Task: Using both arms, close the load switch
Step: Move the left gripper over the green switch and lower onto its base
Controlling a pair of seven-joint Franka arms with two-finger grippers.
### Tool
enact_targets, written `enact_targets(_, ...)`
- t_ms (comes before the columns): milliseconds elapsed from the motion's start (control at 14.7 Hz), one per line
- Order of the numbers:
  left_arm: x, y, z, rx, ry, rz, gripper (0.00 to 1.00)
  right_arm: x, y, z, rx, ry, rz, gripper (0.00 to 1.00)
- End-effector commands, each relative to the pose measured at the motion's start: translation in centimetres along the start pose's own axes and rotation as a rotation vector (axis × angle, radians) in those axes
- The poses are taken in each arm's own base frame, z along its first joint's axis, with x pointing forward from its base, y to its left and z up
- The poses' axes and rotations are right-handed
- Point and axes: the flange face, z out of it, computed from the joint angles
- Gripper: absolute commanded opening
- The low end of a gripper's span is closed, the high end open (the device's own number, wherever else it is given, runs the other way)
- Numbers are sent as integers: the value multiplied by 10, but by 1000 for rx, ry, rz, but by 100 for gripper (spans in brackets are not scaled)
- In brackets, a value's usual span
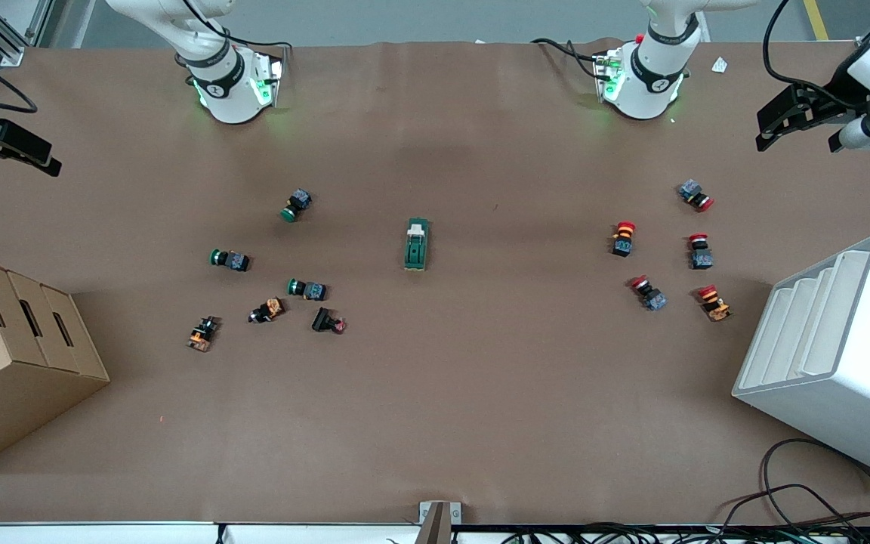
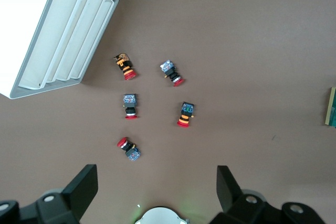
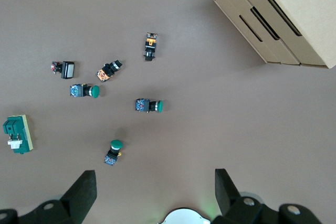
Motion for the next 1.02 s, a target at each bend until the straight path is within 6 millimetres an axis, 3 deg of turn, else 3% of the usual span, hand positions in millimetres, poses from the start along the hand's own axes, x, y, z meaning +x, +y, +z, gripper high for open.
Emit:
enact_targets(0,1,4,-5,-10,-1,8,100,-17,-4,-3,21,8,3,100)
enact_targets(136,3,18,-1,-11,-5,29,100,-20,-4,-2,22,12,1,100)
enact_targets(407,19,100,21,1,18,137,100,-20,-3,-1,22,9,4,100)
enact_targets(747,16,247,89,-43,7,-44,100,-20,-3,-2,22,11,4,100)
enact_targets(951,-9,334,148,-35,38,-133,100,-19,-4,-2,23,9,2,100)
